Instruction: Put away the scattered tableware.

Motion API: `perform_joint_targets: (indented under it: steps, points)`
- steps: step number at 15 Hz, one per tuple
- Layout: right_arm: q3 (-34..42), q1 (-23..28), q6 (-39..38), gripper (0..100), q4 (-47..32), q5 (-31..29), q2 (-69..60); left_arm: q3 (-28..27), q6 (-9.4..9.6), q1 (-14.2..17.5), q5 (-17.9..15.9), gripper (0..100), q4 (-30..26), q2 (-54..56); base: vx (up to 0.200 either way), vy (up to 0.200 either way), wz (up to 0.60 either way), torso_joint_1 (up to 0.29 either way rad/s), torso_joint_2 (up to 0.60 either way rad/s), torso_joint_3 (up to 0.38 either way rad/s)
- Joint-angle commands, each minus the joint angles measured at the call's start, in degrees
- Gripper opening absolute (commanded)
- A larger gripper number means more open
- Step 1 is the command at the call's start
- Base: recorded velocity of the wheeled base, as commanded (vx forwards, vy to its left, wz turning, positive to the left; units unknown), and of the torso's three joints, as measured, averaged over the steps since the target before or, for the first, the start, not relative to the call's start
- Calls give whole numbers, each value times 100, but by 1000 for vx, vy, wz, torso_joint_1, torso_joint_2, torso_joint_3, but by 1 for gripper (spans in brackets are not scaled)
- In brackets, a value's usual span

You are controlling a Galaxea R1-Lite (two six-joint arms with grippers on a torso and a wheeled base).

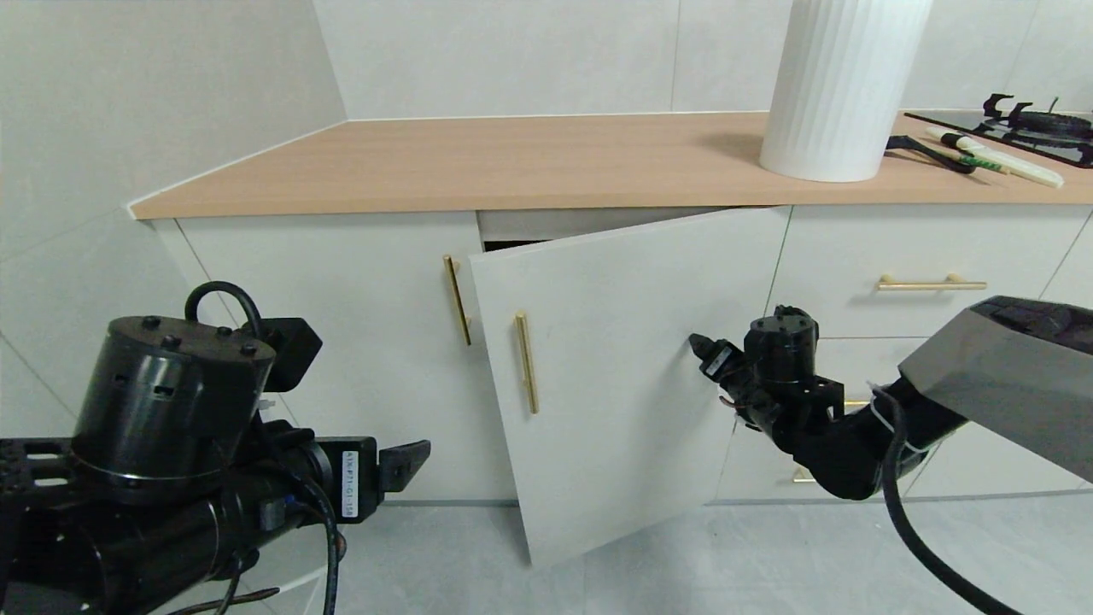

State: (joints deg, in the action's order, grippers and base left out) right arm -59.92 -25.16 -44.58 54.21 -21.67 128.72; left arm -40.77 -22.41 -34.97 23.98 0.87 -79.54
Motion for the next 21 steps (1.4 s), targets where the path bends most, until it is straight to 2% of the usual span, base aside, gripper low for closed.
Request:
perform_joint_targets:
  steps: [1,6,9,21]
  points:
    - [-257,82,2,100,19,-144,347,-2,-1,-1,2,100,1,-9,0,0,0,0,0,0]
    - [-486,152,20,100,10,-337,531,-2,-1,-1,2,100,1,0,0,0,0,0,0,0]
    - [-846,240,46,100,-16,-742,839,-2,-1,-1,2,100,1,27,0,0,0,0,0,0]
    - [-1092,424,239,100,-16,-1023,1015,-2,-1,-1,2,100,1,27,0,0,0,0,0,0]
